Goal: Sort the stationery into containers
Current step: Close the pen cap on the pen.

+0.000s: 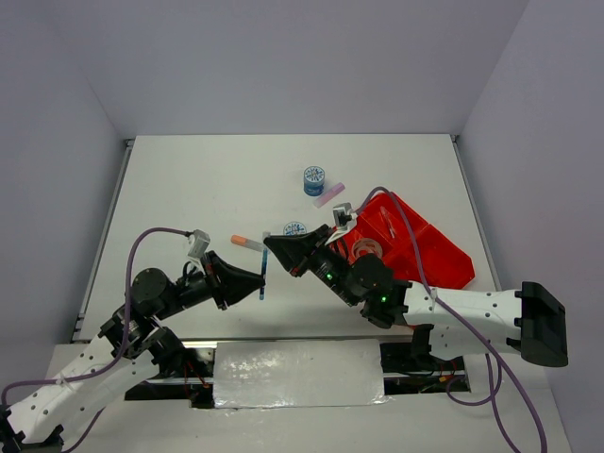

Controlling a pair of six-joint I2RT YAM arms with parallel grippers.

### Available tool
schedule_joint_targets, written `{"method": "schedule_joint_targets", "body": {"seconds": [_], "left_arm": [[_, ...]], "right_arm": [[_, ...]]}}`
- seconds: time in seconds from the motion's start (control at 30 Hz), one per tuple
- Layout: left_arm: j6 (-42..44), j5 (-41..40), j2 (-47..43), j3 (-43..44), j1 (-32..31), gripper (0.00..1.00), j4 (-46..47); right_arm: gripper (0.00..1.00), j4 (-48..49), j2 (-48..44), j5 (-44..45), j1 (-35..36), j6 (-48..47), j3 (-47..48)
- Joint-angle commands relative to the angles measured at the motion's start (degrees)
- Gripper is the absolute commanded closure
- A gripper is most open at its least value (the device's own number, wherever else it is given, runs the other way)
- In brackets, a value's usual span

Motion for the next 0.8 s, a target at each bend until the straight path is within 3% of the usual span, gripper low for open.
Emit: {"method": "schedule_joint_targets", "body": {"seconds": [0.0,0.53,0.77], "left_arm": [[1.2,0.0,-1.0,0.4,-0.2,1.00,4.1],[7.5,-4.7,-2.7,3.4,-0.2,1.00,2.4],[9.2,-1.2,-0.9,2.4,-0.3,1.00,6.7]], "right_arm": [[1.00,-1.2,-0.3,-0.8,0.4,0.2,0.0],[1.00,-5.6,-1.9,-6.3,0.4,5.4,-2.6],[0.77,-7.2,-3.2,-9.8,0.4,2.0,-0.3]]}}
